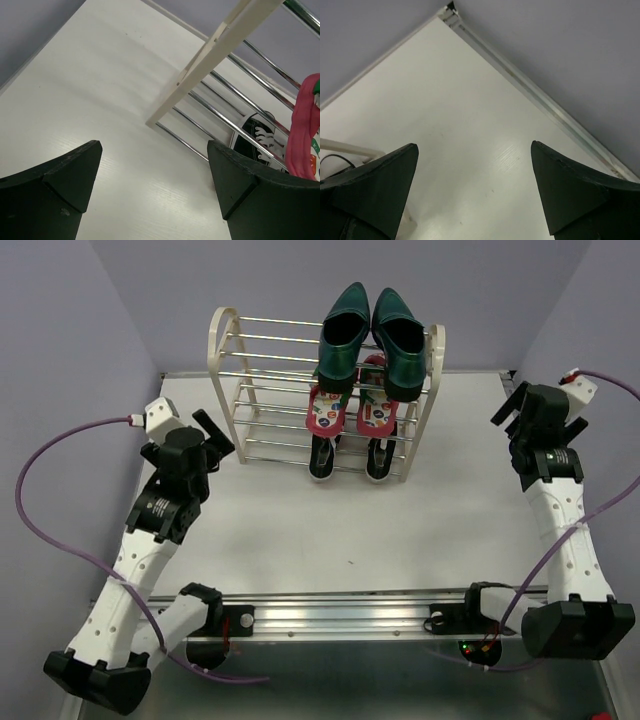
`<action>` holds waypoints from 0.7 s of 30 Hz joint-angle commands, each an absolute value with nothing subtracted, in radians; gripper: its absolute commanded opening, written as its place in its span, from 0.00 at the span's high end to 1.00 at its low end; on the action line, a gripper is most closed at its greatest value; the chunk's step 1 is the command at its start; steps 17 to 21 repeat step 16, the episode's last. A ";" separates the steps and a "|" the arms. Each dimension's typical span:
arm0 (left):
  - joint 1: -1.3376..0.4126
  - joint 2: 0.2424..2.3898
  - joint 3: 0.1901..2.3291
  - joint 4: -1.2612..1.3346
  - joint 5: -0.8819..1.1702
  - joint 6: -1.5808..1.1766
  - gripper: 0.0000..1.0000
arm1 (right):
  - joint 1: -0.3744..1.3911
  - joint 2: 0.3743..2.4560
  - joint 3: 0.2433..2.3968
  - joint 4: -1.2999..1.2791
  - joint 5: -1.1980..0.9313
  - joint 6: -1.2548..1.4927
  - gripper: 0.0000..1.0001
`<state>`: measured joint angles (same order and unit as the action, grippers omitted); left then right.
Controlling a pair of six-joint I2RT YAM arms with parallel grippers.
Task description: Place and organize the shoes onto the shoe shelf
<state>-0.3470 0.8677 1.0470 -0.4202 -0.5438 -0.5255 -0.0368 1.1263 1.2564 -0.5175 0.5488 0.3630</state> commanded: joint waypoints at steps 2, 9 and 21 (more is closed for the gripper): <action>-0.319 0.769 1.032 -0.361 -0.517 -0.549 0.01 | -0.057 1.083 1.151 -0.485 0.532 0.452 0.00; -0.314 0.687 1.034 -0.377 -0.537 -0.554 0.01 | -0.057 1.014 1.141 -0.463 0.598 0.486 0.00; -0.314 0.693 1.042 -0.400 -0.566 -0.575 0.01 | -0.057 0.902 1.072 -0.374 0.583 0.451 0.00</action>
